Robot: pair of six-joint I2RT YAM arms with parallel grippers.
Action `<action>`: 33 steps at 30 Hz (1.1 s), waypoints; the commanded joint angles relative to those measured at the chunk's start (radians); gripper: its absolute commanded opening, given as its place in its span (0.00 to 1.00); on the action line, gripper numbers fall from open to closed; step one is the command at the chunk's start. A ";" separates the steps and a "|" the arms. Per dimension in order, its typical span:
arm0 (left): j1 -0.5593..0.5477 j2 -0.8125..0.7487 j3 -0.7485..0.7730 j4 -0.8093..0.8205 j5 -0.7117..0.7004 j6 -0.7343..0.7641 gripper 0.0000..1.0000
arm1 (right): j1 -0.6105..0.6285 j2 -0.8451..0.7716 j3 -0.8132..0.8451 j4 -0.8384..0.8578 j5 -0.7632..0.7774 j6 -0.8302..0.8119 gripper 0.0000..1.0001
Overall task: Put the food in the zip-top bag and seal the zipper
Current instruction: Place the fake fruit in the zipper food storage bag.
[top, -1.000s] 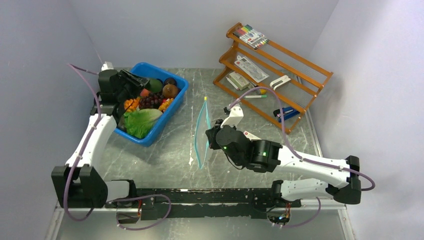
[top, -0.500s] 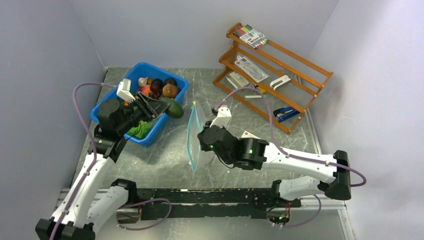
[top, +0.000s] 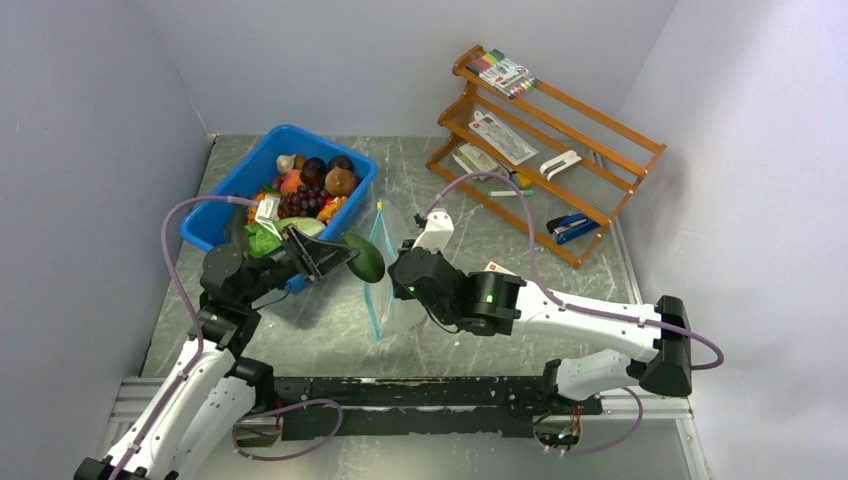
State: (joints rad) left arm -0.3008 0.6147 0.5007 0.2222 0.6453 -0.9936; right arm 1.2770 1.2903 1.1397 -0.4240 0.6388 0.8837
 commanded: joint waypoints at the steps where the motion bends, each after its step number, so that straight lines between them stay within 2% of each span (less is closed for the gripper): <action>1: -0.021 -0.019 -0.043 0.121 0.047 -0.029 0.24 | -0.005 -0.002 0.027 0.013 0.008 0.009 0.00; 8: -0.039 0.004 -0.017 0.003 0.005 0.089 0.23 | -0.005 -0.020 0.010 0.047 -0.010 0.003 0.00; 16: -0.064 0.022 0.049 -0.212 -0.100 0.254 0.21 | -0.006 -0.043 -0.021 0.101 -0.036 -0.009 0.00; 27: -0.091 0.055 0.098 -0.280 -0.119 0.320 0.21 | -0.006 -0.009 0.004 0.123 -0.048 -0.022 0.00; 33: -0.101 0.076 0.147 -0.386 -0.097 0.394 0.25 | -0.007 0.002 -0.020 0.193 -0.063 -0.005 0.00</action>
State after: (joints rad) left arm -0.3889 0.6827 0.5964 -0.0925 0.5423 -0.6739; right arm 1.2728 1.2877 1.1259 -0.3065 0.5884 0.8730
